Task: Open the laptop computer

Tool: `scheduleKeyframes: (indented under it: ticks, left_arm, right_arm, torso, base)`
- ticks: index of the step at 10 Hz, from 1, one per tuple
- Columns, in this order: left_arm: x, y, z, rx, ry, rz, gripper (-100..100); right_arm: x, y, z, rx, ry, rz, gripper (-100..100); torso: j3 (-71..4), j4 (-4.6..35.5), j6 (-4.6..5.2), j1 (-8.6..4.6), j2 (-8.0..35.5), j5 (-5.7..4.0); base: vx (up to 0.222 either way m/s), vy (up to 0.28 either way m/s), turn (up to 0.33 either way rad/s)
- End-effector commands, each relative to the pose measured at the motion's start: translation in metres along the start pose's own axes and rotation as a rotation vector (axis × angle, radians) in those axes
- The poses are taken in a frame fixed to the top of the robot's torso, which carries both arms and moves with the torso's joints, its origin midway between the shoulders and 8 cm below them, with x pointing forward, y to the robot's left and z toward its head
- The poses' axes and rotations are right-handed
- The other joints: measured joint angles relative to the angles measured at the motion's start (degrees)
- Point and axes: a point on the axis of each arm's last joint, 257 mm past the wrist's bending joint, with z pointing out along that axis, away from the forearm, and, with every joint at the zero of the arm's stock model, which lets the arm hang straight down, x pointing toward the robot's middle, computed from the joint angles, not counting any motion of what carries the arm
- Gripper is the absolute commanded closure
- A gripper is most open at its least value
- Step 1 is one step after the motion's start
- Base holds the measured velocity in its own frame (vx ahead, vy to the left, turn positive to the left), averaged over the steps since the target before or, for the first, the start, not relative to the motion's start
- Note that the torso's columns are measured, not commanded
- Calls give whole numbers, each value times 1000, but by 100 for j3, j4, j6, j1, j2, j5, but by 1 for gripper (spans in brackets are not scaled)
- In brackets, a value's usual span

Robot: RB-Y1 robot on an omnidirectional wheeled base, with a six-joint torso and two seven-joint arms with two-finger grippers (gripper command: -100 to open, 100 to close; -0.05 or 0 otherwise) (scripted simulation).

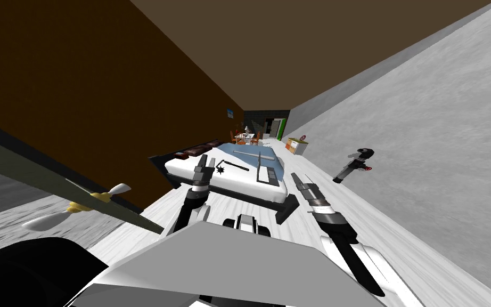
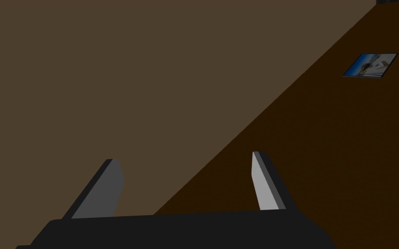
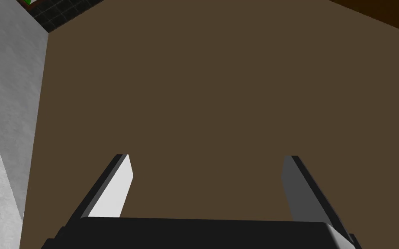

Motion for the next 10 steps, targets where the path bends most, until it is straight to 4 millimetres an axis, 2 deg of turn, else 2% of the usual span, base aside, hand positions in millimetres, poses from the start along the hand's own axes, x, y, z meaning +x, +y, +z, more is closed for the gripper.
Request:
scheduleKeyframes:
  ticks: [1,5,10]
  left_arm:
    - [0,0,0,0,0,0,0]
    - [0,0,0,0,0,0,0]
    - [0,0,0,0,0,0,0]
  right_arm:
    - [9,-15,-2,22,50,-130,-100]
    - [28,-53,-10,70,156,-396,-100]
    - [47,-101,-22,121,277,-680,-100]
  torso:
    - [4,2,-1,-34,5,-8]
    - [-6,-3,0,7,-9,2]
    - [-4,-1,-1,-11,-7,-3]
  base:
    - [37,102,-39]
    - [72,177,-56]
    - [77,207,-16]
